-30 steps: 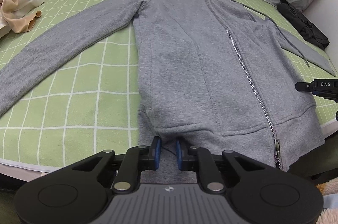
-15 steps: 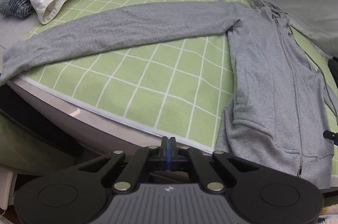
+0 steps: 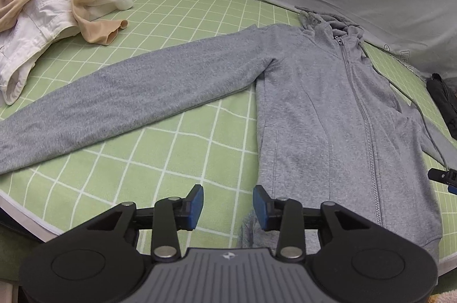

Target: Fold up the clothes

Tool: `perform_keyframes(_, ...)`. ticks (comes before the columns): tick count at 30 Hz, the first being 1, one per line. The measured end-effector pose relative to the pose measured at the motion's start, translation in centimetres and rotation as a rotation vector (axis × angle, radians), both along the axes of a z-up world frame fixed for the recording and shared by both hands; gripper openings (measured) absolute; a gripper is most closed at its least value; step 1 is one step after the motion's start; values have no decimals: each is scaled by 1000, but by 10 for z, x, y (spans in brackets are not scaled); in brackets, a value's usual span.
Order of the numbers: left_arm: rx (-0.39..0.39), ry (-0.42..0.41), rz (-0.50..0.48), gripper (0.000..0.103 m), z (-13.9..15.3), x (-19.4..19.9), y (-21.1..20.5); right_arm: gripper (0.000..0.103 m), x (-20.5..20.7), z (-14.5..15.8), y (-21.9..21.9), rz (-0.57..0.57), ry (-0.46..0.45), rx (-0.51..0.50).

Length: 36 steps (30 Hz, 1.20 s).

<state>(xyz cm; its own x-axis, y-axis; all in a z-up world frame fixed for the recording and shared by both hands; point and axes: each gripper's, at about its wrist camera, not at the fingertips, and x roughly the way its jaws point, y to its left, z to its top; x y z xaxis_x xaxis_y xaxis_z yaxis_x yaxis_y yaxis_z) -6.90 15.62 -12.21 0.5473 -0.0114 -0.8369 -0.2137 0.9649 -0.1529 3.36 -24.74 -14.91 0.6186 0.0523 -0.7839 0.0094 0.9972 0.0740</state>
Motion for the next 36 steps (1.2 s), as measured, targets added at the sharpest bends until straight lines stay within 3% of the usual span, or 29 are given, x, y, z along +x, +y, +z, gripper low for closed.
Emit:
perform_keyframes(2, 9, -3, 12, 46, 1, 8, 5, 99, 9, 4, 8, 21, -21, -15)
perform_keyframes(4, 7, -9, 36, 58, 1, 21, 15, 101, 20, 7, 16, 49, -41, -23)
perform_keyframes(10, 48, 12, 85, 72, -3, 73, 37, 102, 66, 18, 47, 137, -86, -54)
perform_keyframes(15, 90, 42, 121, 73, -14, 126, 56, 102, 132, 27, 76, 177, -132, -43)
perform_keyframes(20, 64, 70, 177, 74, -29, 183, 84, 99, 225, 32, 117, 214, -166, 0)
perform_keyframes(25, 155, 82, 180, 88, -43, 224, 92, 68, 322, 20, 161, 270, -166, 73)
perform_keyframes(28, 138, 67, 211, 98, -47, 234, 99, 44, 366, 8, 187, 312, -164, 146)
perform_keyframes(31, 148, 62, 222, 103, -50, 239, 97, 44, 398, -4, 211, 335, -170, 166)
perform_keyframes(34, 150, 54, 222, 103, -52, 240, 97, 39, 420, -21, 231, 357, -121, 100)
perform_keyframes(35, 150, 54, 220, 103, -52, 241, 97, 33, 421, -24, 232, 355, -114, 95)
perform_keyframes(36, 150, 55, 218, 103, -52, 241, 98, 16, 420, -25, 231, 350, -111, 95)
